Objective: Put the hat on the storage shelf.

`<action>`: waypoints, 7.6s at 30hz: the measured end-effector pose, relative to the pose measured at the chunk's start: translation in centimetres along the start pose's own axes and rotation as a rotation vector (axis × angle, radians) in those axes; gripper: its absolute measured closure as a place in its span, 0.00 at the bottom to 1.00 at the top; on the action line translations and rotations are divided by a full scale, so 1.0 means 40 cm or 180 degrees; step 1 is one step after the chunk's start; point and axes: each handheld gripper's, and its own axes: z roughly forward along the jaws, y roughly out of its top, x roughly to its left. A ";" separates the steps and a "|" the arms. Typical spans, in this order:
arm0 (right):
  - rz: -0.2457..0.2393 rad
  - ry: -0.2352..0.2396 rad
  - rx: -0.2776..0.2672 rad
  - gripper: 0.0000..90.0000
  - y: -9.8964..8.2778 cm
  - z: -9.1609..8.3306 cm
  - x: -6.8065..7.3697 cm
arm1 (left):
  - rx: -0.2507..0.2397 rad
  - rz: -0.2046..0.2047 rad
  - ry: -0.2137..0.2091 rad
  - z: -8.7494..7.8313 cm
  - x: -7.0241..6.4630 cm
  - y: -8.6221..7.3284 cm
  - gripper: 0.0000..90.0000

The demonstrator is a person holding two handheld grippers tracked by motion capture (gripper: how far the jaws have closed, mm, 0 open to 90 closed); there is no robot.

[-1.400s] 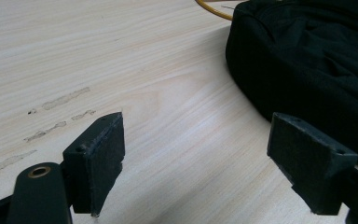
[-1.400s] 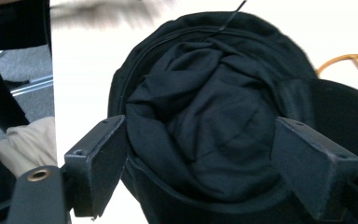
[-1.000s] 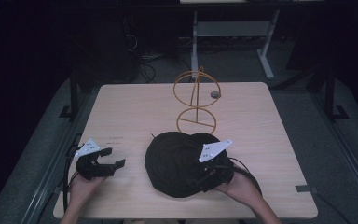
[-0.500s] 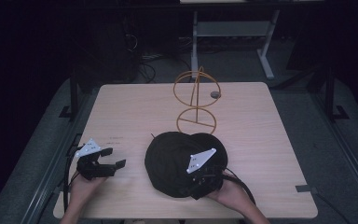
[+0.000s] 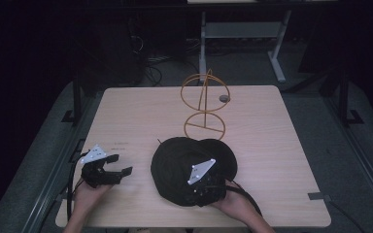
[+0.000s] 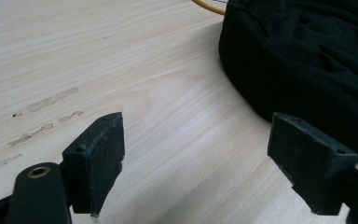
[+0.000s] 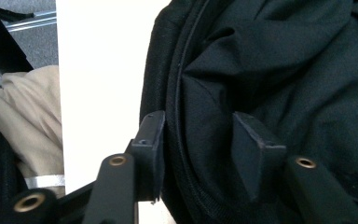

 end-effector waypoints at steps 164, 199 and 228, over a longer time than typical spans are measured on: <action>0.1157 -0.0337 -0.1324 0.39 -0.232 -0.344 -0.217 | -0.0407 0.0908 -0.0536 -0.085 -0.116 0.616 0.97; 0.1326 -0.0633 -0.1436 0.35 -0.293 -0.395 -0.241 | -0.0377 0.1068 -0.0643 -0.029 -0.157 0.835 0.97; 0.1389 -0.0638 -0.1511 0.35 -0.319 -0.411 -0.248 | 0.0174 0.1069 -0.0609 0.172 -0.227 1.022 0.97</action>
